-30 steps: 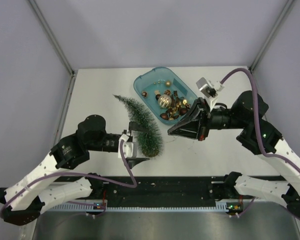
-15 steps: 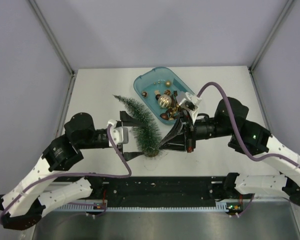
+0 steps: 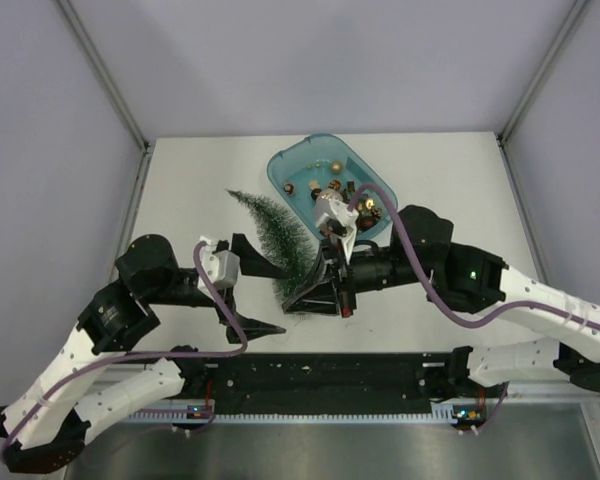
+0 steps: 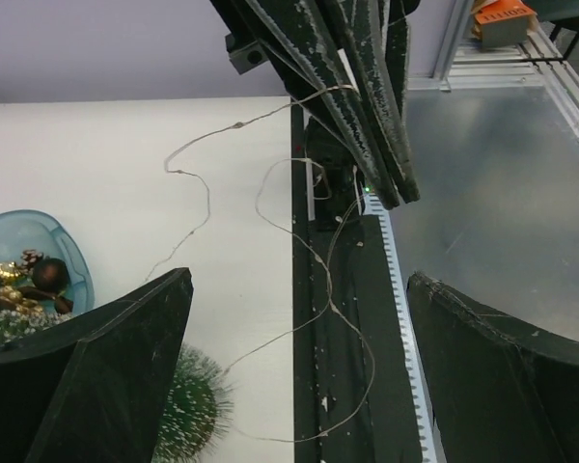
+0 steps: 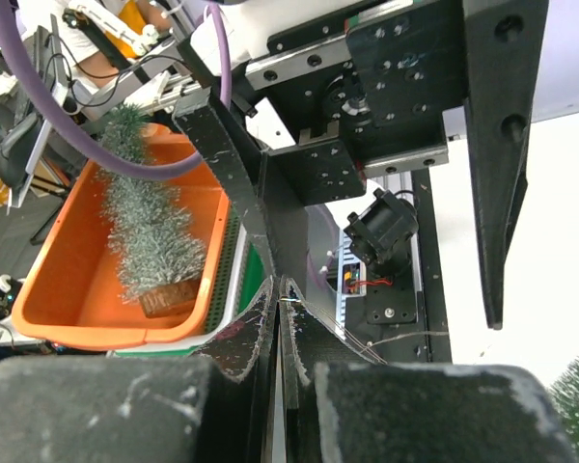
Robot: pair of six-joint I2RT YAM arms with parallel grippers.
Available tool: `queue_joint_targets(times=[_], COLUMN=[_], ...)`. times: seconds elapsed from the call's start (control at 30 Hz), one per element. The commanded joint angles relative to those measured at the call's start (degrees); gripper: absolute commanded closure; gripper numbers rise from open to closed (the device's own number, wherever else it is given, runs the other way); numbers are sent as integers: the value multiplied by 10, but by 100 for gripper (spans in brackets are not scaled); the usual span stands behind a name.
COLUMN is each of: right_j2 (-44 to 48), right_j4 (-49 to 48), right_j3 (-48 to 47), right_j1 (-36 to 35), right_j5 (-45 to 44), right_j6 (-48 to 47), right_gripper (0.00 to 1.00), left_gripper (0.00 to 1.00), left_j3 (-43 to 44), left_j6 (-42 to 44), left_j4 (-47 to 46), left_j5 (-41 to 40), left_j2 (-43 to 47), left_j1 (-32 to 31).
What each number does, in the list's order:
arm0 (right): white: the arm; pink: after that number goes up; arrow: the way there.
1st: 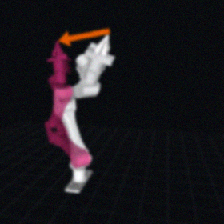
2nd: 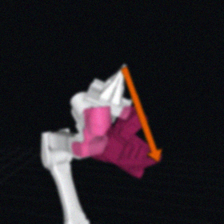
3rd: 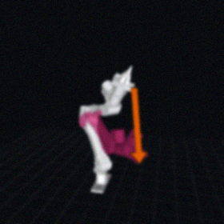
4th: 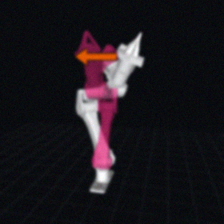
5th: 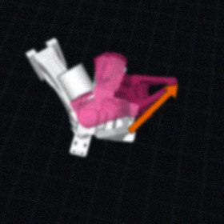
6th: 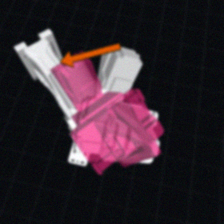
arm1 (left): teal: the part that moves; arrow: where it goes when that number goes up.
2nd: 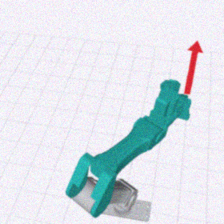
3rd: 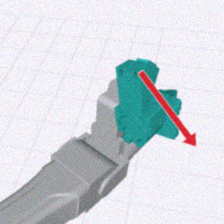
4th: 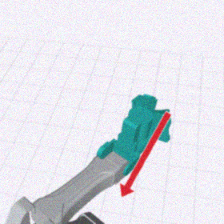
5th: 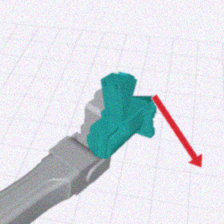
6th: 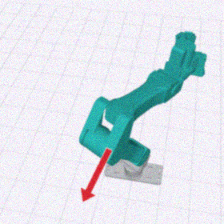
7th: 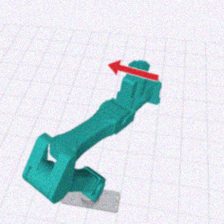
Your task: Decorate the small christmas tree
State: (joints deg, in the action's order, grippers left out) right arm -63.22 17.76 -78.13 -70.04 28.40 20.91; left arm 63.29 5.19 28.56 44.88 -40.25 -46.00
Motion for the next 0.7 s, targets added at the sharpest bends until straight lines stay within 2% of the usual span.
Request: queue_joint_targets(times=[0.0, 0.27, 0.67], right_j2=[-19, -48, -103], right_j4=[-48, -99, -144], right_j3=[-36, -42, -54], right_j1=[-27, -46, -67], right_j5=[-35, -60, -62], right_j6=[-14, -10, -4], right_gripper=[100, 100, 100], left_gripper=[1, 1, 3], left_j3=[-22, -71, -114], left_j6=[8, 0, 29], left_j4=[25, 32, 36], left_j5=[34, 26, -27], left_j2=[32, 77, 114], left_j1=[3, 3, 3])
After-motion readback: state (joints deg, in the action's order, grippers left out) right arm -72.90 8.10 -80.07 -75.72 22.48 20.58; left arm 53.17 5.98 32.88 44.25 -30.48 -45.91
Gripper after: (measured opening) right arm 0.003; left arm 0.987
